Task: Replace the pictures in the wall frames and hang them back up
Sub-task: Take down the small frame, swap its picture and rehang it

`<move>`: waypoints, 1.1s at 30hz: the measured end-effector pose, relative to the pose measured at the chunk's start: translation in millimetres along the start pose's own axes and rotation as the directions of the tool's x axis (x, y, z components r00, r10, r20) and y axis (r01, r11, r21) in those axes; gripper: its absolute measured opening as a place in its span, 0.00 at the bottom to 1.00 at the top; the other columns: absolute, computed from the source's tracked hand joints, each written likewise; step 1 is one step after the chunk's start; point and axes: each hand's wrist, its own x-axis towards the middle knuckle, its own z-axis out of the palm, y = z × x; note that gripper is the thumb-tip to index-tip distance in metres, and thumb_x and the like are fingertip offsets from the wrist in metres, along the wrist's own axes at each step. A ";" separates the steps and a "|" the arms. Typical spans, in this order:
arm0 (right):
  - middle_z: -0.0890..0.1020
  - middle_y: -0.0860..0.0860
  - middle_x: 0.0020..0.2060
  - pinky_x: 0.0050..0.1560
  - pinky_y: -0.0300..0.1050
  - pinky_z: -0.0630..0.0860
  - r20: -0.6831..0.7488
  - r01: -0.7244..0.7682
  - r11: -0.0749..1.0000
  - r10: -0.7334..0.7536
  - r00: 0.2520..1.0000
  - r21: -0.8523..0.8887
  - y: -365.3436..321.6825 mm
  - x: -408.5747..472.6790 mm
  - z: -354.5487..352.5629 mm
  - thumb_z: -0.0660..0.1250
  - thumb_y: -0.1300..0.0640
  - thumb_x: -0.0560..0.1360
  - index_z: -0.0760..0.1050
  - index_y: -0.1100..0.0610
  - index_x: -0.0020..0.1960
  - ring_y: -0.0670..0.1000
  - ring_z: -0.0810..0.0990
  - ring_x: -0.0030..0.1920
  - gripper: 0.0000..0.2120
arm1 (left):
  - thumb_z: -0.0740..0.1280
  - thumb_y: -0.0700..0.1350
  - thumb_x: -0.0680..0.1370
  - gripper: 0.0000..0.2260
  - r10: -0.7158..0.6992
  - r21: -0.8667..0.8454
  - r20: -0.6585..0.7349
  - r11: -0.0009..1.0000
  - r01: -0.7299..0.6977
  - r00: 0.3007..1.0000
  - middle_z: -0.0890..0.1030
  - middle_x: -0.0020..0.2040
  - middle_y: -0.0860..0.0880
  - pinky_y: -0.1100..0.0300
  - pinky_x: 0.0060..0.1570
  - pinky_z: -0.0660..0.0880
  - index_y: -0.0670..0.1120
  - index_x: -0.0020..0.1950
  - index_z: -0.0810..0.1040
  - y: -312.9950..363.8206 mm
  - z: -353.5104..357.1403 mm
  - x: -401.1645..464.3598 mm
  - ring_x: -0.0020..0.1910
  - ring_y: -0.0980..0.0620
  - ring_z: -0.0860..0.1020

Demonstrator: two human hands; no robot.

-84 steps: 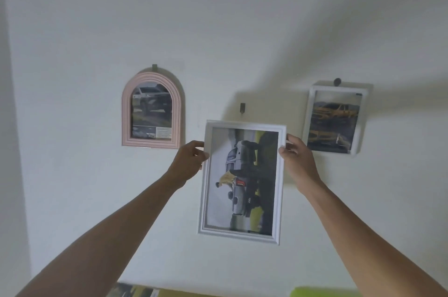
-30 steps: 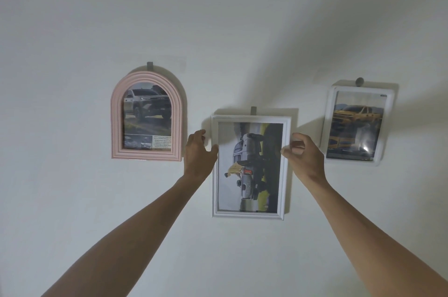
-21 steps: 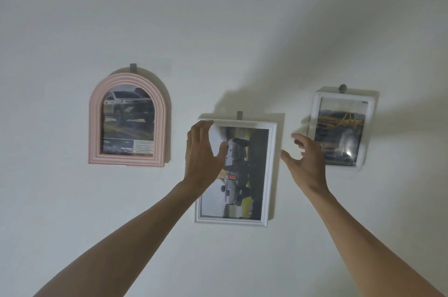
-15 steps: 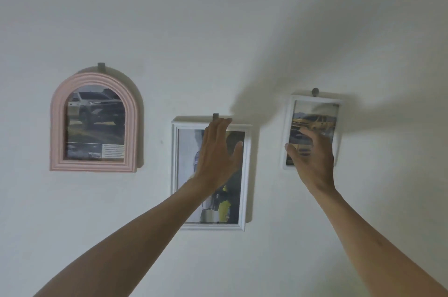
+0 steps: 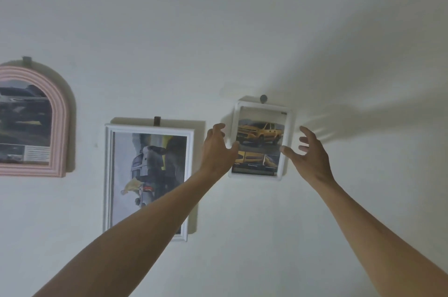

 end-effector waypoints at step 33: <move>0.83 0.51 0.51 0.35 0.25 0.73 0.164 -0.041 0.926 -0.023 0.986 0.376 31.4 -72.9 58.5 0.71 0.62 0.73 0.73 0.50 0.65 0.50 0.83 0.47 0.22 | 0.70 0.43 0.78 0.13 -0.240 0.027 -0.151 0.969 0.247 0.959 0.81 0.48 0.48 0.77 0.33 0.72 0.43 0.62 0.76 -16.1 -30.0 -95.4 0.40 0.60 0.78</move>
